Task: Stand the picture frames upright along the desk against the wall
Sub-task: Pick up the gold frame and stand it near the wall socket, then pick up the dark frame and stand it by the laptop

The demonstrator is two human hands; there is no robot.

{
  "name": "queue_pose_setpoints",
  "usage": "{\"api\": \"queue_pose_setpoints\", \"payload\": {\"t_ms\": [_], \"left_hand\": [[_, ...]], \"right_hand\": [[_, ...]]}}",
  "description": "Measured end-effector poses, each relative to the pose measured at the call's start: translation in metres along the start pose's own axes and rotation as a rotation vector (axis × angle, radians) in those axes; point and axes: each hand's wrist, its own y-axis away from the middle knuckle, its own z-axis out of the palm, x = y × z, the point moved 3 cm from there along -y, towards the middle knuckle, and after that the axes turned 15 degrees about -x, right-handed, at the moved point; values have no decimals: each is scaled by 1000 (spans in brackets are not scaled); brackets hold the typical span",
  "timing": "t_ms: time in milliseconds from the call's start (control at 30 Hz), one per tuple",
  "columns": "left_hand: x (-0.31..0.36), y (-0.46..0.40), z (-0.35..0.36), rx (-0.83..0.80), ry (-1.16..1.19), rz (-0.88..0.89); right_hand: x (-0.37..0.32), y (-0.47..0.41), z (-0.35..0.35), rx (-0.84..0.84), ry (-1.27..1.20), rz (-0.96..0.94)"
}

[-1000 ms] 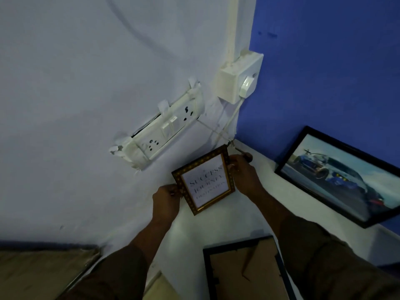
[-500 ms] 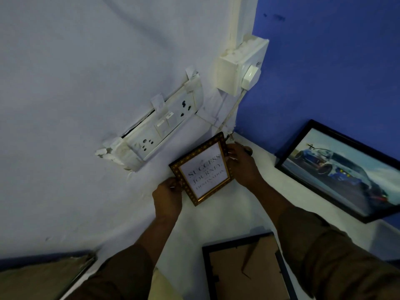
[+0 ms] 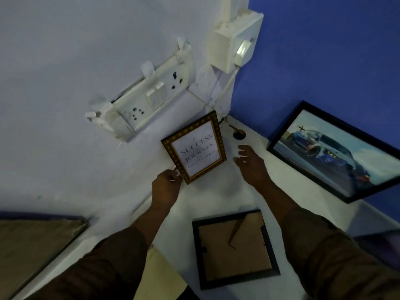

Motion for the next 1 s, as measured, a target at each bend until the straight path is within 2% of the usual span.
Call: {"api": "queue_pose_setpoints", "payload": {"t_ms": [133,300,467,533,633,867,1000], "left_hand": [[-23,45,25,-96,-5,-64],[-74,103,62,-222,-99,-240],[-115,164,94,-316,-13,-325],[-124,185,107,-386,49,-309],[-124,199,117,-392,124,-282],[-137,206,112,-456,369,-433],[-124,201,103,-453,455,-396]], "right_hand": [[52,55,0,-2,5,118],[125,138,14,20,14,230],[170,201,36,6,90,324],[181,220,46,-19,97,339],[186,232,55,-15,94,334],[185,238,56,21,124,311],[186,242,60,9,170,290]]}}
